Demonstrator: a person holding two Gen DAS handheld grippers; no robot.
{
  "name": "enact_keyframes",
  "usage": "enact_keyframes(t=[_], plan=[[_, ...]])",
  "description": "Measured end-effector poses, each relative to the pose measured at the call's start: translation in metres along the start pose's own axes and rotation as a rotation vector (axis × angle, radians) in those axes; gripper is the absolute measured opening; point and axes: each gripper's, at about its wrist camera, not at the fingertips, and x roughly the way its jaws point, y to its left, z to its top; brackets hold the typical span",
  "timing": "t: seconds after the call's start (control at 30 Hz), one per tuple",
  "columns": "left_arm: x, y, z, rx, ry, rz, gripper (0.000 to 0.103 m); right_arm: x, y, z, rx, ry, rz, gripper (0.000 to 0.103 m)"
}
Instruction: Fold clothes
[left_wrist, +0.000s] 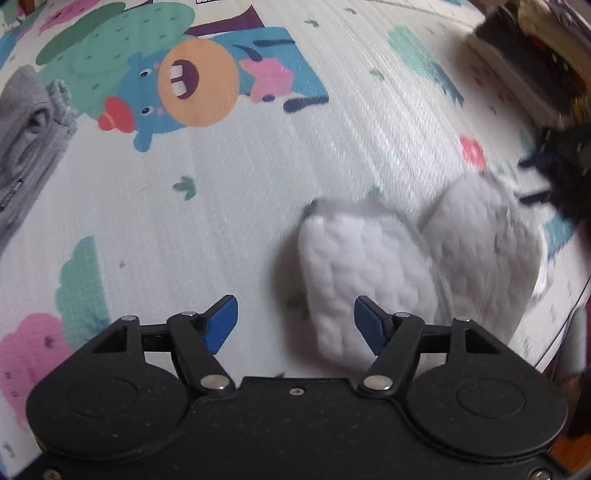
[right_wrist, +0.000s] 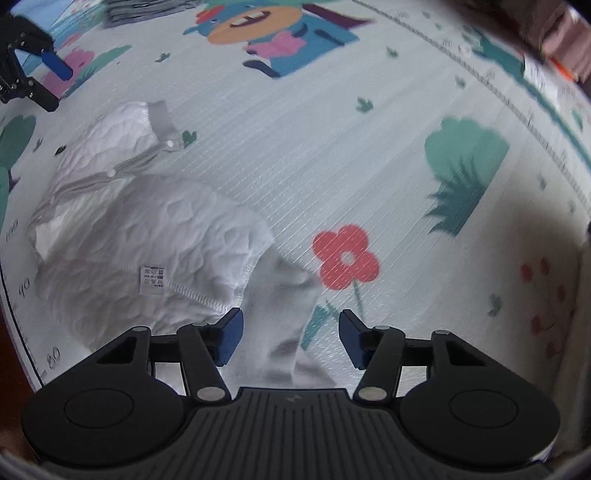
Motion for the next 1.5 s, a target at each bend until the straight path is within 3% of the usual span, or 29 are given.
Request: enact_keyframes(t=[0.23,0.5,0.6,0.7,0.77,0.8,0.83,0.87,0.97,1.13,1.17,1.2,1.23,1.27,1.33,1.43,1.5], plan=[[0.029,-0.019,0.022,0.025,-0.012,-0.05,0.069,0.023,-0.008,-0.001,0.098,0.003,0.112,0.058],[0.063,-0.018,0.028,0.056,0.034,-0.023,0.069,0.033,-0.017,-0.001,0.174,-0.01,0.152,0.059],[0.068,-0.013,0.027,0.033,0.051,-0.036,0.069,0.033,-0.023,-0.004,0.206,-0.02,0.146,0.072],[0.073,-0.014,0.022,0.043,0.078,-0.079,0.067,0.037,-0.028,-0.009,0.263,-0.015,0.164,0.072],[0.071,-0.018,0.016,0.077,0.066,-0.093,0.031,0.037,-0.025,-0.011,0.274,-0.026,0.202,0.047],[0.069,-0.021,0.013,0.104,0.058,-0.096,0.028,0.036,-0.021,-0.011,0.26,-0.038,0.21,0.037],[0.065,-0.024,0.01,0.134,0.043,-0.114,0.017,0.034,-0.016,-0.011,0.235,-0.051,0.211,0.027],[0.062,-0.026,0.008,0.159,0.034,-0.144,0.009,0.032,-0.012,-0.009,0.21,-0.061,0.209,0.025],[0.048,-0.033,-0.001,0.249,0.024,-0.245,0.006,0.023,-0.011,-0.004,0.186,-0.093,0.219,0.02],[0.034,-0.059,-0.035,0.442,0.153,-0.517,0.006,-0.003,-0.011,0.017,0.116,-0.171,0.211,0.014],[0.032,-0.067,-0.043,0.466,0.194,-0.564,0.008,-0.008,-0.01,0.024,0.095,-0.193,0.215,0.014],[0.031,-0.075,-0.051,0.491,0.235,-0.612,0.015,-0.014,-0.006,0.031,0.067,-0.215,0.218,0.014],[0.029,-0.083,-0.057,0.538,0.266,-0.615,0.046,-0.02,-0.003,0.038,0.038,-0.236,0.221,0.014],[0.026,-0.087,-0.059,0.569,0.285,-0.605,0.066,-0.026,0.002,0.044,0.003,-0.252,0.224,0.014],[0.021,-0.082,-0.052,0.555,0.286,-0.593,0.066,-0.032,0.01,0.054,-0.027,-0.275,0.236,0.014],[0.01,-0.068,-0.024,0.476,0.186,-0.545,0.066,-0.037,0.02,0.063,-0.069,-0.299,0.239,0.014],[0.001,-0.059,0.0,0.414,0.068,-0.492,0.066,-0.038,0.033,0.063,-0.15,-0.294,0.234,0.014]])
